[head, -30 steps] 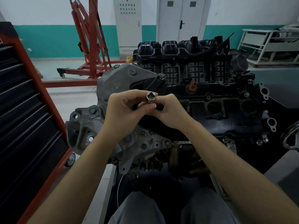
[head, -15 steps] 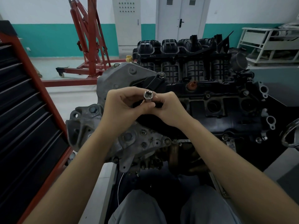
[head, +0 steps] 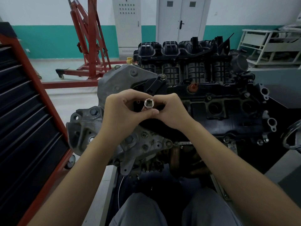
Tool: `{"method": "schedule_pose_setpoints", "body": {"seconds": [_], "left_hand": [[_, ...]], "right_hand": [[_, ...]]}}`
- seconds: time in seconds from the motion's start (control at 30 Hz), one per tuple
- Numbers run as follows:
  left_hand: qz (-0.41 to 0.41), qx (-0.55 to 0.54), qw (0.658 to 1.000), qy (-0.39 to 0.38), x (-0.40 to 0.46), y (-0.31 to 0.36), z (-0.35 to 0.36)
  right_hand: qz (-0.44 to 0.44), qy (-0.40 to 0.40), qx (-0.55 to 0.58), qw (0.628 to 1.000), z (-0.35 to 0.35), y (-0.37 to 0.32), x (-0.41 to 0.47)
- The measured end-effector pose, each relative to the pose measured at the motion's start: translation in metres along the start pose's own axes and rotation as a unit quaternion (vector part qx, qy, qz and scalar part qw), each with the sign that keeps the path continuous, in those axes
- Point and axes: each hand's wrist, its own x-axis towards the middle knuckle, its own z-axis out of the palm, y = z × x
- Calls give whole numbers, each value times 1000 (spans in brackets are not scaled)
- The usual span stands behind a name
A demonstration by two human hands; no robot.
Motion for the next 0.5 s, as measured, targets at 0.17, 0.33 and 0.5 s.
{"method": "schedule_pose_setpoints", "body": {"seconds": [0.17, 0.33, 0.5], "left_hand": [[-5, -18, 1000, 24, -1, 1, 3], [-19, -122, 991, -50, 0, -3, -1], [-17, -31, 999, 29, 0, -3, 4]], "right_hand": [[-18, -18, -14, 1000, 0, 1, 0], [-14, 7, -13, 1000, -1, 2, 1], [-23, 5, -5, 1000, 1, 1, 0]]}}
